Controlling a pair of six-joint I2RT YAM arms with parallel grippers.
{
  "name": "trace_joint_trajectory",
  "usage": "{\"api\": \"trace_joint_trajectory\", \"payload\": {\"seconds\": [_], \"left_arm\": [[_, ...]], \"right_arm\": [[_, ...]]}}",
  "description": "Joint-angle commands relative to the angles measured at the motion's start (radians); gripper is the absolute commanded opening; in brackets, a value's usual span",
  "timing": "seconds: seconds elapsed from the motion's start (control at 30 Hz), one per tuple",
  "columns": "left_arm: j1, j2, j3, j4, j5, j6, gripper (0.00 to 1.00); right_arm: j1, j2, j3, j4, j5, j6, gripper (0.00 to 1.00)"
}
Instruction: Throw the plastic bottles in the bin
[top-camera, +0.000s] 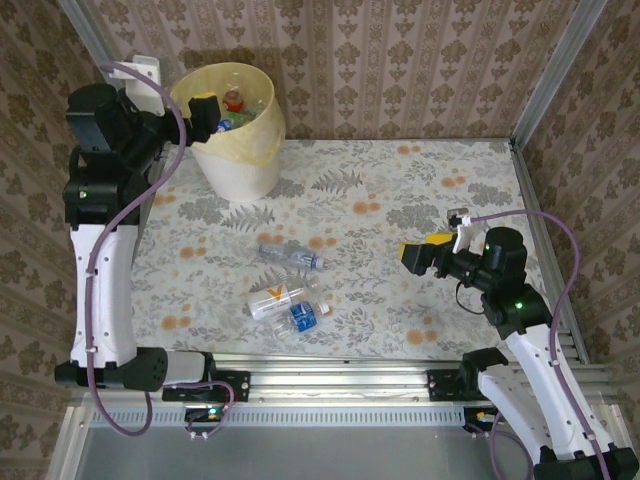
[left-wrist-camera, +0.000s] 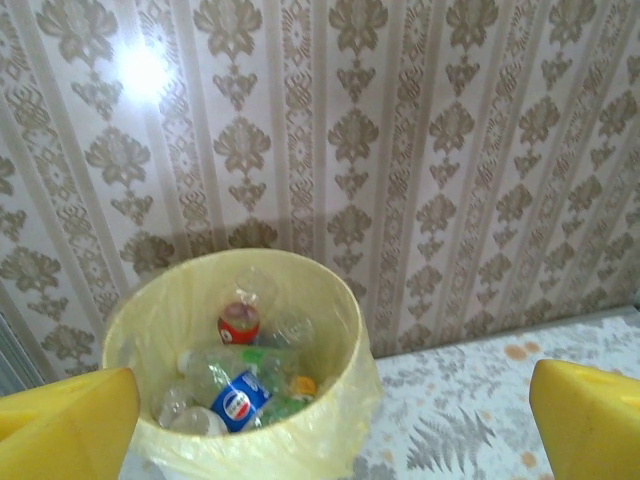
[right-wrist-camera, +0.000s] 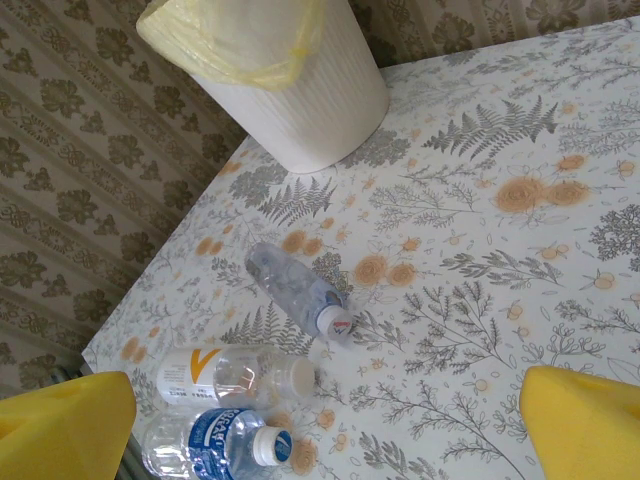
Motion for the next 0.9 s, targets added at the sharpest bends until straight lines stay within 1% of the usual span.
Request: {"api": "trace_joint_trajectory", "payload": {"seconds": [0.0,0.1,0.5,0.7,0.87], "left_arm": [[-0.01,-0.058,-0.047,-0.075,0.087,0.028,1.0],[-0.019,-0.103,-0.095,-0.096,0.119,0.042,1.0],[-0.063,-0.244,-0.216,-0.358,0.227,0.103,1.0],[-0.122,-0.248,-0.265,-0.439,0.212,0.074,1.0],[-0.194,-0.224,-0.344,-0.437,0.146,-0.005,1.0]], "right_arm": [[0.007,-0.004,0.037,-0.023,0.013,-0.017,1.0],[0.006,-0.004,0.038,-0.025,0.014,-0.017,1.0],[0.008,0.018,0.043,-0.011,0.001,-0.014,1.0],[0.007,0.018,0.04,-0.006,-0.002,-0.006,1.0],[0.007,0.008,0.037,-0.019,-0.001,-0.006,1.0]]}}
